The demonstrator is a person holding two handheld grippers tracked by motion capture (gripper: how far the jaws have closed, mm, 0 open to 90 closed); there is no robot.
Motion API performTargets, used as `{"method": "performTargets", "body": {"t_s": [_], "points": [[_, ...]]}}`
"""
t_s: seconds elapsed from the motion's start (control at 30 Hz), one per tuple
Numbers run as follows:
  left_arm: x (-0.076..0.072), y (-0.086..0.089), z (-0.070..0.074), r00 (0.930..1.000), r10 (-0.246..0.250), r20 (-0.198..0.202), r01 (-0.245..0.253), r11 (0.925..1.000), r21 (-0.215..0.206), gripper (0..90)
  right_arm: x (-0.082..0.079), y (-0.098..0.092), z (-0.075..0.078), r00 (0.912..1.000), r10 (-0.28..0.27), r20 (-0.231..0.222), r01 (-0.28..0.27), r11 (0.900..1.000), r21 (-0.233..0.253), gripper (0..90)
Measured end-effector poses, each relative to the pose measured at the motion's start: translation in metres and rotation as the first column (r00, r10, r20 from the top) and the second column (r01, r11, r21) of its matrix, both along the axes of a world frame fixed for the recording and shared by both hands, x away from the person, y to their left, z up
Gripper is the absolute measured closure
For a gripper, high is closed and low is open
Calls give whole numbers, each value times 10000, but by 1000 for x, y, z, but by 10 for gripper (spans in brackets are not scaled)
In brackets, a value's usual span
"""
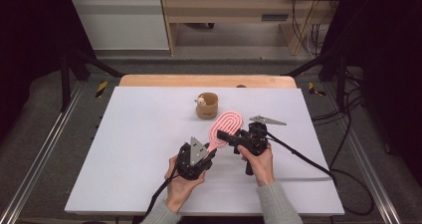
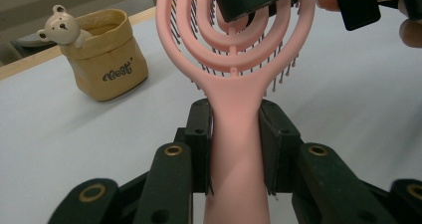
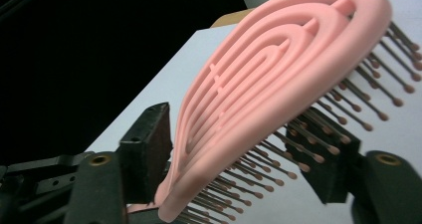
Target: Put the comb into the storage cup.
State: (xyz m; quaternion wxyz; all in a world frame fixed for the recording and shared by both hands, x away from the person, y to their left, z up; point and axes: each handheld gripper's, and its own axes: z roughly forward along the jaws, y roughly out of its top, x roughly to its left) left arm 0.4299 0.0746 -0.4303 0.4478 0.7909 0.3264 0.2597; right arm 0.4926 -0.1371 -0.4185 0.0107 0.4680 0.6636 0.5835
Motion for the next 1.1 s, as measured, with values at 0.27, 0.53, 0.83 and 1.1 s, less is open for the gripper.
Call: {"method": "performTargets", "body": {"t_s": [0.27, 0.53, 0.83, 1.1], "points": [[-1, 0, 0, 9999, 6, 131, -6, 10000, -17, 694, 1, -2, 2, 9995, 130, -274, -127, 9999, 112, 450], [-1, -3, -2, 9998, 86, 178, -86, 10000, -32, 694, 2, -2, 3, 9984, 166, -539, -153, 9996, 245, 500], [-1, -6, -5, 9998, 66, 209, -66, 10000, 12, 693, 0, -3, 5, 9976, 179, -671, -144, 9986, 517, 571], [-1, -9, -7, 9997, 80, 248, -82, 10000, 48, 693, -2, -4, 7, 9974, 252, -671, -209, 9978, 635, 603]]}}
